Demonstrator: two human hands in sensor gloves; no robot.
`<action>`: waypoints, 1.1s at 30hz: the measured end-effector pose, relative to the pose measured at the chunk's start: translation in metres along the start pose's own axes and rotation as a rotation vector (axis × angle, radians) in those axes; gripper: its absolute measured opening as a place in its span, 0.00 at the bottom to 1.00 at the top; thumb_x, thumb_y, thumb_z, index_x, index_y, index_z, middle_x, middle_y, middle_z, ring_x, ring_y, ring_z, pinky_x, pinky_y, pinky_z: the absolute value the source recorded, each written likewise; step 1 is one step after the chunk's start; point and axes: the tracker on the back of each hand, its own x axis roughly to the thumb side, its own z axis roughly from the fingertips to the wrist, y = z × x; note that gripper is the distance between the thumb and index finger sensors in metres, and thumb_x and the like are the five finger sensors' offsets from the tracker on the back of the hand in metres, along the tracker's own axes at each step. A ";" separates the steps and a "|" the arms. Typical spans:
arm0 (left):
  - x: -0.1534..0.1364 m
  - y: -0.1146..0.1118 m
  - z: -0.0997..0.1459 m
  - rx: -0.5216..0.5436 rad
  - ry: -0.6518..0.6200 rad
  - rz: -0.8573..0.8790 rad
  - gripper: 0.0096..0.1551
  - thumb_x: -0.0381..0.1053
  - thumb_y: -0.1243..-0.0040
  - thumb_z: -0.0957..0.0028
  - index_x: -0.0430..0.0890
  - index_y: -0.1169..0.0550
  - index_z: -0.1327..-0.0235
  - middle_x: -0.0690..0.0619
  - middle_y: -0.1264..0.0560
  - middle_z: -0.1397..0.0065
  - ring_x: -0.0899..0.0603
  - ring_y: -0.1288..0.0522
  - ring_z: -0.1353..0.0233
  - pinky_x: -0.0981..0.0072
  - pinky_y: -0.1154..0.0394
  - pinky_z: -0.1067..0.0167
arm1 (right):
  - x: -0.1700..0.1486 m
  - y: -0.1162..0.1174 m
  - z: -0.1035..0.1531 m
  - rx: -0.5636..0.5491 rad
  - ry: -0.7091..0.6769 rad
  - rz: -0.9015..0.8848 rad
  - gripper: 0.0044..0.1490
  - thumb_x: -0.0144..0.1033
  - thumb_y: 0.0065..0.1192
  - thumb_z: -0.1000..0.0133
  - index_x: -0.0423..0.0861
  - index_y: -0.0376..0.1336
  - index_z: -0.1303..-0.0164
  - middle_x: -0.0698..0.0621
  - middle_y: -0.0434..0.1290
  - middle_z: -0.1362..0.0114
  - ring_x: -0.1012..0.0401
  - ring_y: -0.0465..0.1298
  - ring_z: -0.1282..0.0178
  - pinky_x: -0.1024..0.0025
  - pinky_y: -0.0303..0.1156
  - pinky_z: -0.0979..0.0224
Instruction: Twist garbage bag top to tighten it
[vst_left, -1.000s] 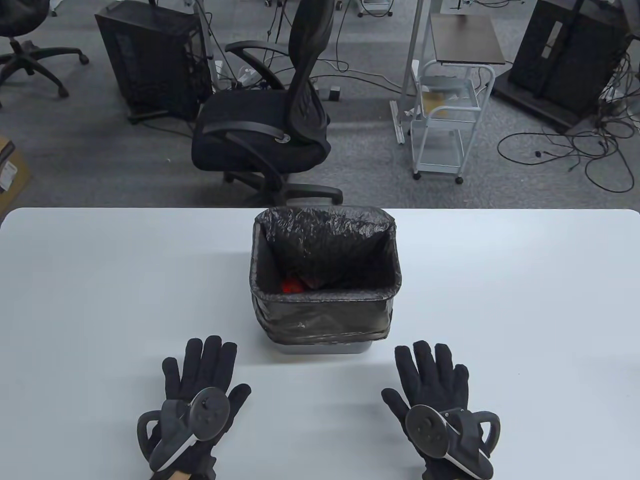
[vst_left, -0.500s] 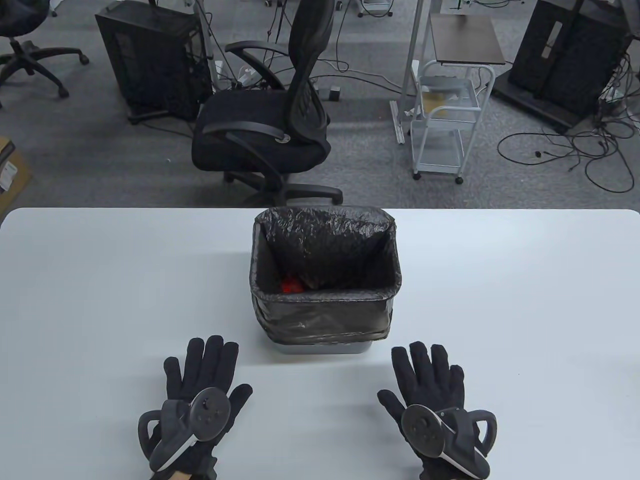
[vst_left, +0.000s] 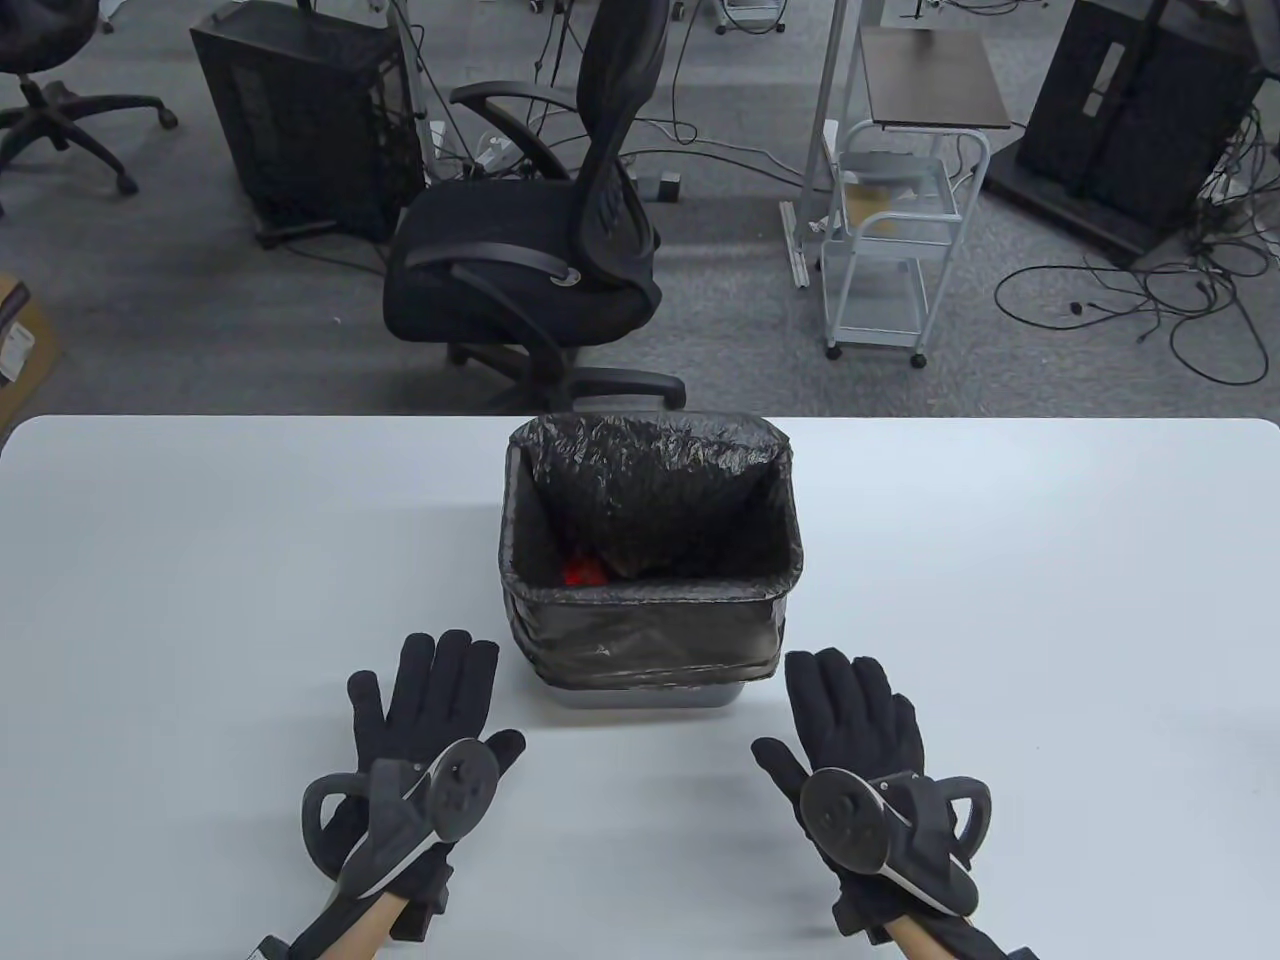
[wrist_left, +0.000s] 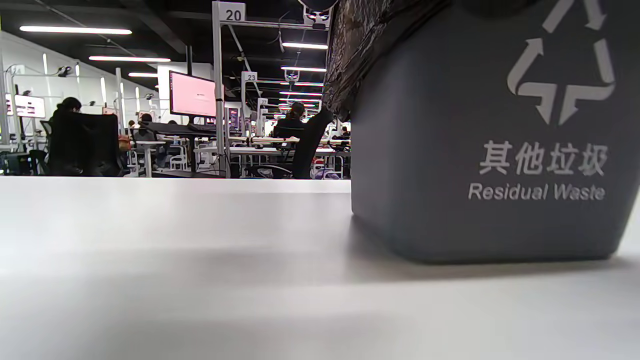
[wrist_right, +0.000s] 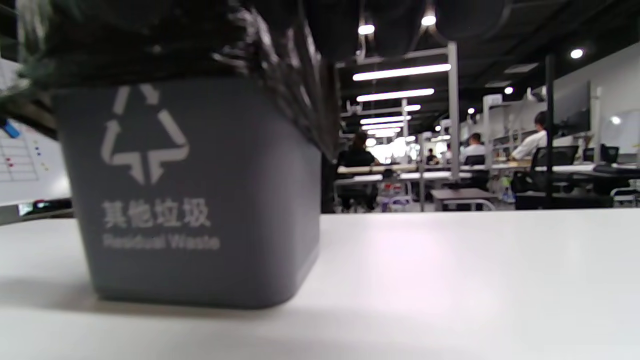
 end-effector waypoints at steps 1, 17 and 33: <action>0.002 0.000 -0.005 -0.003 0.003 0.010 0.52 0.74 0.57 0.45 0.60 0.59 0.12 0.59 0.55 0.04 0.47 0.56 0.05 0.36 0.59 0.18 | -0.001 0.001 -0.005 -0.005 0.007 -0.001 0.52 0.58 0.45 0.36 0.42 0.43 0.07 0.36 0.55 0.10 0.34 0.56 0.14 0.34 0.59 0.21; 0.008 0.001 -0.052 -0.030 0.056 0.131 0.54 0.74 0.53 0.46 0.61 0.60 0.13 0.62 0.50 0.05 0.49 0.50 0.05 0.36 0.54 0.17 | -0.018 0.021 -0.056 -0.019 0.073 -0.123 0.49 0.54 0.62 0.42 0.46 0.53 0.13 0.45 0.67 0.18 0.42 0.70 0.21 0.45 0.73 0.29; 0.020 0.011 -0.050 0.070 0.084 0.100 0.36 0.68 0.62 0.40 0.57 0.38 0.19 0.63 0.28 0.18 0.53 0.28 0.17 0.38 0.44 0.19 | -0.018 0.012 -0.065 -0.225 0.100 -0.169 0.25 0.47 0.60 0.41 0.48 0.73 0.40 0.52 0.83 0.42 0.52 0.82 0.40 0.50 0.78 0.38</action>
